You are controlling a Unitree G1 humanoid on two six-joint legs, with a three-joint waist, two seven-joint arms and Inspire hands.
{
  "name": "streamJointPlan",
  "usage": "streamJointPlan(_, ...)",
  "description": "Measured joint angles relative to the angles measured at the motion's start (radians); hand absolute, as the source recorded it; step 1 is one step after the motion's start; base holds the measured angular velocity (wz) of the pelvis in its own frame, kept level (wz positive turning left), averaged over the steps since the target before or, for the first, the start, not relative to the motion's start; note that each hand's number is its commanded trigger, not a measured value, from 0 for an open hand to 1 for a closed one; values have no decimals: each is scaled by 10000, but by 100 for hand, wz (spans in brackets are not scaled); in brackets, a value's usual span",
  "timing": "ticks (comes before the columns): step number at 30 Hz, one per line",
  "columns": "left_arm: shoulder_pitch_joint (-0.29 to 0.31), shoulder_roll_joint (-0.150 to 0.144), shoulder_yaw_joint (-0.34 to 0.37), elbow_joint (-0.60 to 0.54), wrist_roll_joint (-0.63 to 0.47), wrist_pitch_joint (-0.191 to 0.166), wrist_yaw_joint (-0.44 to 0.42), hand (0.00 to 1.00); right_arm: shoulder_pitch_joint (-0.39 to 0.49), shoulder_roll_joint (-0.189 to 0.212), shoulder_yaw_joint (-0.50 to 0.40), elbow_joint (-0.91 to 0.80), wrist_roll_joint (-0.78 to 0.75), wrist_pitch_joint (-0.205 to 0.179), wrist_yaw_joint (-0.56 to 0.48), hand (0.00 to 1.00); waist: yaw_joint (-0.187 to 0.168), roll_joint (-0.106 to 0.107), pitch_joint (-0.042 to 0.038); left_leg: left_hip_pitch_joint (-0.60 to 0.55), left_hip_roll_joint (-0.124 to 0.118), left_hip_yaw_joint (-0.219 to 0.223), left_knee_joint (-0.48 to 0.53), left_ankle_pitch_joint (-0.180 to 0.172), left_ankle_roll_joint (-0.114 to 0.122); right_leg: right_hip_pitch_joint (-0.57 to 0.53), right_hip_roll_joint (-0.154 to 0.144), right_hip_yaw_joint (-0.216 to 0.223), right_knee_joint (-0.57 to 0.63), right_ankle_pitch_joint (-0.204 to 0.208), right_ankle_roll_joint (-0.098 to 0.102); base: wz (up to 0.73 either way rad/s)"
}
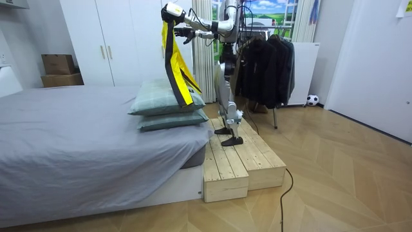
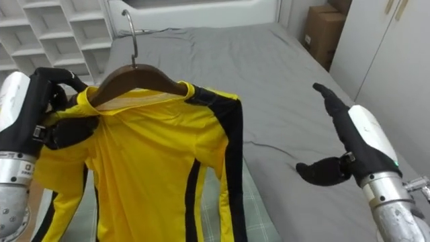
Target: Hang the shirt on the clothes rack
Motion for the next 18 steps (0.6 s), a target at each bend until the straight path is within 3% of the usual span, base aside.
streamJointPlan(12, 21, 12, 7, 0, 1207, -51, -361, 100, -4, -1, 19, -35, -850, -4, 504, 0, 59, -51, -20, -9, -9, -63, 1, 0, 0, 16, -11, -67, 16, 0, 0, 0)
streamJointPlan(18, 23, 10, 6, -22, 1293, -62, -580, 100, -6, -1, 19, -254, -1058, -7, 676, 0, 150, -66, -39, -22, -8, -101, 3, 1, -1, 18, -17, -175, 20, 0, 0, 1)
